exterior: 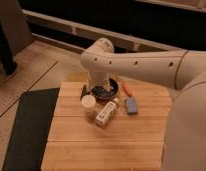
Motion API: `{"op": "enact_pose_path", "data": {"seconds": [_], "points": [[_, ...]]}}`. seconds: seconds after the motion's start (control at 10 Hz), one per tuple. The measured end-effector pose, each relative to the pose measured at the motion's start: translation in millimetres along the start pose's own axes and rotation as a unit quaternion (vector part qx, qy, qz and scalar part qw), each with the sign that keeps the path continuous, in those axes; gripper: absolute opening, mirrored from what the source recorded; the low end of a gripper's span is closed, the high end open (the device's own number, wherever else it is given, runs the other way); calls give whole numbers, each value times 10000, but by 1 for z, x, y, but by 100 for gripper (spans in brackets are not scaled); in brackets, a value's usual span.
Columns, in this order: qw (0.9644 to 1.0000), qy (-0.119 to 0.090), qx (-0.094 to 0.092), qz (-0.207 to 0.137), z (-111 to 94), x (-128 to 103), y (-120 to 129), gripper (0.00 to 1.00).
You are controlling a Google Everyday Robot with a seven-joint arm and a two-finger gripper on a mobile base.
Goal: Drag the ceramic bowl in a circle
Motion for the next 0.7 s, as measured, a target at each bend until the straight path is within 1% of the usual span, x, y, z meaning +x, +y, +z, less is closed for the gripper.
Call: {"op": "enact_pose_path", "data": {"seconds": [0.1,0.3,0.5,0.7], "points": [[10000,-8,50,23,0,-1,-6,65],[10000,-5,19,-6,0,-1,0,65],[10000,4,-8,65,2,-2,-2,65],[9981,154,-230,541,18,-15,-32,65]]}}
